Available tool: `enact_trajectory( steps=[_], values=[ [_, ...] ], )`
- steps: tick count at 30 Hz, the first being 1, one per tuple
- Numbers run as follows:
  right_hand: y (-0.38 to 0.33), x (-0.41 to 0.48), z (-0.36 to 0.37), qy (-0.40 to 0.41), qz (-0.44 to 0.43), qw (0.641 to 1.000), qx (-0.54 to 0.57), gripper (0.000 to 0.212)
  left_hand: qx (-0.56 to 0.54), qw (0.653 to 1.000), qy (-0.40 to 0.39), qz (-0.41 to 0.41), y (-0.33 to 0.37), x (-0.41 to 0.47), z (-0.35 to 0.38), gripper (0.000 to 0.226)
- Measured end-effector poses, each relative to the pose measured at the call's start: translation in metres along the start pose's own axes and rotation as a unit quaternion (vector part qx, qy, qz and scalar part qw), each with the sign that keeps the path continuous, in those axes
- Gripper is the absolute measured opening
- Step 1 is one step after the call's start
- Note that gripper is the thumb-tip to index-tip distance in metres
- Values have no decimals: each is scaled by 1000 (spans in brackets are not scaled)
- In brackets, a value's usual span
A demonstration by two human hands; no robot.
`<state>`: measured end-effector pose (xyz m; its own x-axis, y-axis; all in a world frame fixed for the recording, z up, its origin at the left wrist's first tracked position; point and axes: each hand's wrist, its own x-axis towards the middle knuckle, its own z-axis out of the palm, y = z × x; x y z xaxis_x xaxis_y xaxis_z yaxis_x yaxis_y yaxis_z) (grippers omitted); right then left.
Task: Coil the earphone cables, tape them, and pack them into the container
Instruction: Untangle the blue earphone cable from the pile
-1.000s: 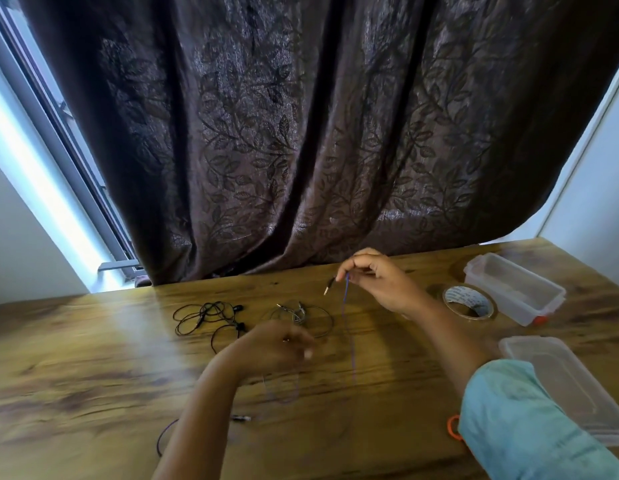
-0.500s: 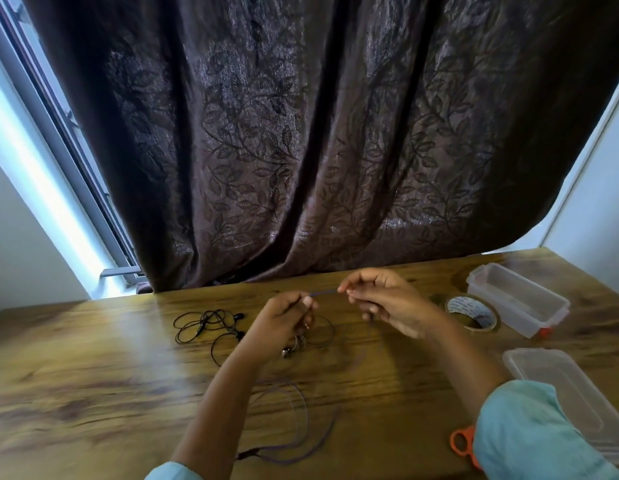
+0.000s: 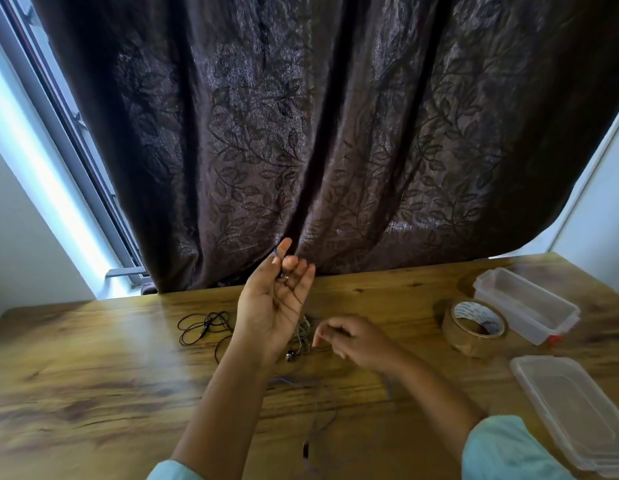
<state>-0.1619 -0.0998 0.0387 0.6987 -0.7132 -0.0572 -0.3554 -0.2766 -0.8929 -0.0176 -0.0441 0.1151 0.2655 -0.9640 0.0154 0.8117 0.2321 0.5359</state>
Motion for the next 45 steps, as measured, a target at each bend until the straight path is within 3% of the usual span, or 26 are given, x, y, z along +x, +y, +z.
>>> enact_trajectory(
  steps=[3, 7, 9, 11, 13, 14, 15, 16, 18, 20, 23, 26, 30, 35, 39, 42, 45],
  values=[
    [-8, -9, 3, -61, -2, 998, -13, 25, 42, 996, 46, 58, 3, 11, -9, 26],
    [-29, -20, -6, -128, -6, 983, -130, 25, 173, 966, 139, 130, 1, 19, -31, 30],
    [-42, -23, -9, -142, -12, 975, -172, 26, 376, 895, 171, 170, 0, 20, -44, 31],
    [-52, -25, -13, -127, -25, 968, -214, 24, 575, 782, 150, 186, -1, 17, -56, 34],
    [-61, -25, -22, -89, -44, 963, -252, 22, 704, 693, 101, 121, -5, 12, -62, 35],
    [-64, -24, -28, -68, -58, 960, -264, 20, 740, 665, 67, 73, -6, 8, -62, 34],
    [-67, -23, -34, -48, -75, 958, -271, 19, 744, 667, 27, 27, -9, 4, -61, 31],
    [-69, -21, -39, -28, -87, 958, -273, 18, 719, 694, -16, -21, -11, -1, -58, 28],
    [-69, -18, -50, 16, -102, 961, -258, 15, 613, 780, -63, -105, -16, -13, -53, 28],
    [-65, -14, -57, 63, -115, 965, -227, 13, 514, 845, -47, -143, -16, -23, -48, 30],
    [-52, -7, -60, 125, -130, 964, -196, 12, 364, 908, -78, -191, -15, -35, -38, 36],
    [-41, 0, -50, 153, -130, 966, -160, 19, 228, 947, -108, -201, -10, -43, -24, 38],
    [-30, 4, -22, 121, -93, 987, -56, 22, 140, 963, -148, -177, -10, -43, -19, 38],
    [-29, -5, 10, 36, -49, 995, -77, 30, 94, 995, -16, -4, -6, -24, -11, 36],
    [-34, -14, 22, -33, -57, 992, -108, 30, 120, 989, 54, 69, 3, -3, -21, 33],
    [-32, -17, 19, -63, -55, 984, -158, 29, 292, 947, 74, 115, 5, 0, -35, 55],
    [-34, -24, 4, -87, -33, 975, -202, 27, 504, 848, 58, 152, 14, 2, -55, 33]
  ],
)
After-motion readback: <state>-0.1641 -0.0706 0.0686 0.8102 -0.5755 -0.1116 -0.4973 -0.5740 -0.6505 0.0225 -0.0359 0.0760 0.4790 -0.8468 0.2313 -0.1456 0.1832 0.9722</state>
